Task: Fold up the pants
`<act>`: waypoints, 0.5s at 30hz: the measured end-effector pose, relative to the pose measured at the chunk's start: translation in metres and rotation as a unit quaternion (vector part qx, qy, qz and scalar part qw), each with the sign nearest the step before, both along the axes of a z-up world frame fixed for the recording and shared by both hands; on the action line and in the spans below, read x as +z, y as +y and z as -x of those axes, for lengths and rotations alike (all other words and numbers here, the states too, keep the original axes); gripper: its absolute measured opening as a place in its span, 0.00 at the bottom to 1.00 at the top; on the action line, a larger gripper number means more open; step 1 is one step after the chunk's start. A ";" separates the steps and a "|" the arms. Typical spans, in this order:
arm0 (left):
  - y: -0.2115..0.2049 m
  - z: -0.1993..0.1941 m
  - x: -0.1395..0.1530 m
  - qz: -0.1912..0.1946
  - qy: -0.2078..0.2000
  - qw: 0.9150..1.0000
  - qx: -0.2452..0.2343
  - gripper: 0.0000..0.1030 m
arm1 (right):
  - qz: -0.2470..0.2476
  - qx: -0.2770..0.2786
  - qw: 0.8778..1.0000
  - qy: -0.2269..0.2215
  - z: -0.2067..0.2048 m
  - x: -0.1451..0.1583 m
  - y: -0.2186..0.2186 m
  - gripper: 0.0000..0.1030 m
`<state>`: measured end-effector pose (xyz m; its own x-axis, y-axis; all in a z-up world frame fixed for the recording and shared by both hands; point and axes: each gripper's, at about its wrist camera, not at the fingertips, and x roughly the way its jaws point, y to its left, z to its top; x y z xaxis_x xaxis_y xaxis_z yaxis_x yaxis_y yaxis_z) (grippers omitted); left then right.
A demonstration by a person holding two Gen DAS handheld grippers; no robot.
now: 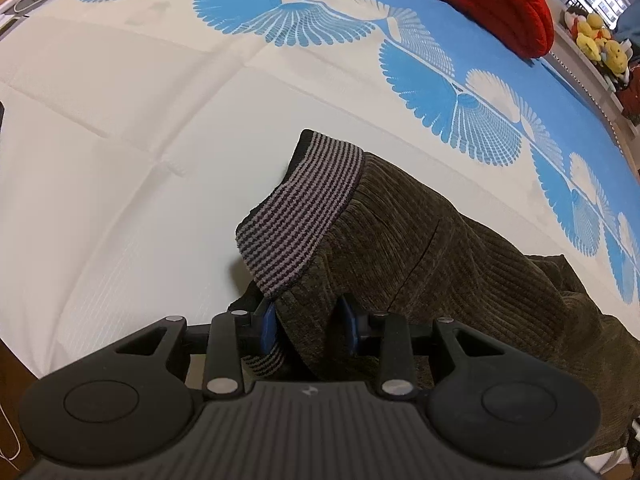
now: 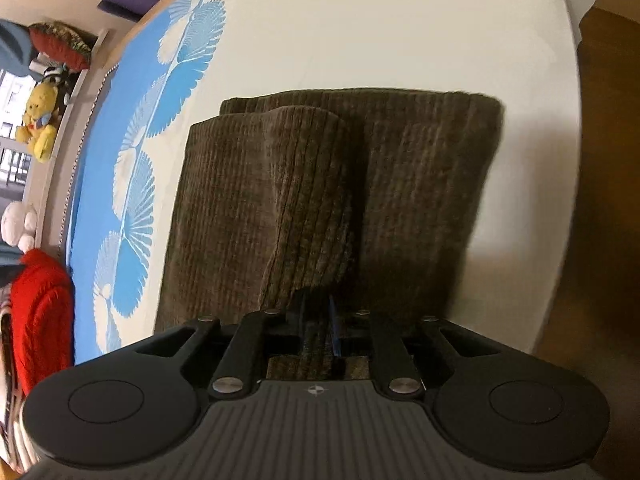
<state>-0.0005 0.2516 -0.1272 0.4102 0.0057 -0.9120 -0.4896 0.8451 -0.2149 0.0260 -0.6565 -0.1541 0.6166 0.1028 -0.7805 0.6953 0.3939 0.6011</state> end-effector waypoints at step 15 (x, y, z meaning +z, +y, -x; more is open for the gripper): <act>-0.002 -0.003 -0.001 0.000 0.004 1.000 -0.009 0.36 | 0.064 -0.054 0.996 0.018 0.026 0.022 -0.007 0.17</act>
